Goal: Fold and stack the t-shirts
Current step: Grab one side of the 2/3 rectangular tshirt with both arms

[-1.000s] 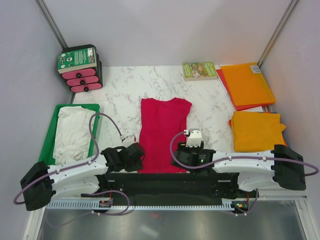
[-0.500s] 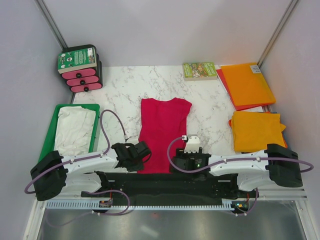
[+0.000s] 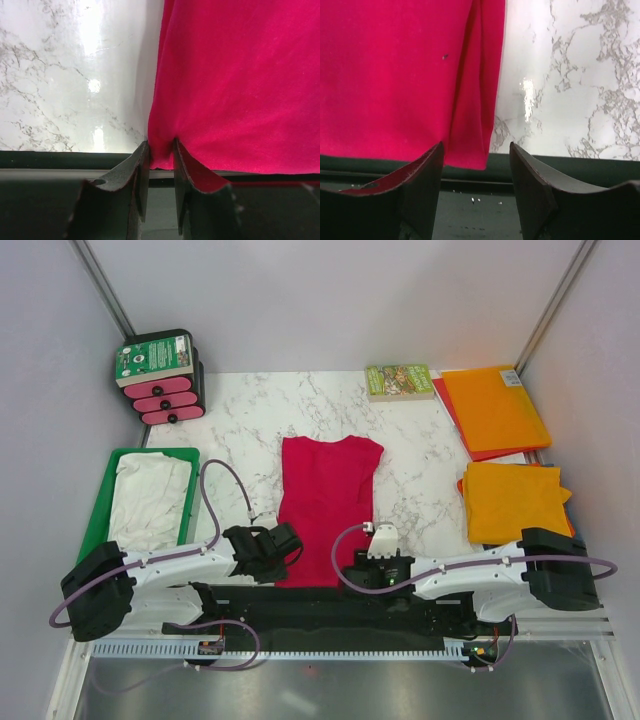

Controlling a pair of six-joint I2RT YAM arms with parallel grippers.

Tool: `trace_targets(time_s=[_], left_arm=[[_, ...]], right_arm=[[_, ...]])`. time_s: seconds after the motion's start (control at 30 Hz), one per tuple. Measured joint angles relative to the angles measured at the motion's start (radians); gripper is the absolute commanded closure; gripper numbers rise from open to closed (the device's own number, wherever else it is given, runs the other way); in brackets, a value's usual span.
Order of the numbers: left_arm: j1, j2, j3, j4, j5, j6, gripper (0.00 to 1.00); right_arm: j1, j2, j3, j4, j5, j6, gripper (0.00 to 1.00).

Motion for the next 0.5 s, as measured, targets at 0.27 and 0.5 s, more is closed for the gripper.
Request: trace_targets(time_s=[0.27,0.5], left_arm=[[0.000,0.000,0.000,0.001,0.000,-0.004,0.73],[-0.006,-0.035,0.024,-0.046,-0.025,-0.003,0.71]], right_arm=[[0.055,-0.077,-0.007,-0.097,0.068,0.090,0.43],[0.060,-0.064,0.017,-0.147,0.152,0.107,0.52]])
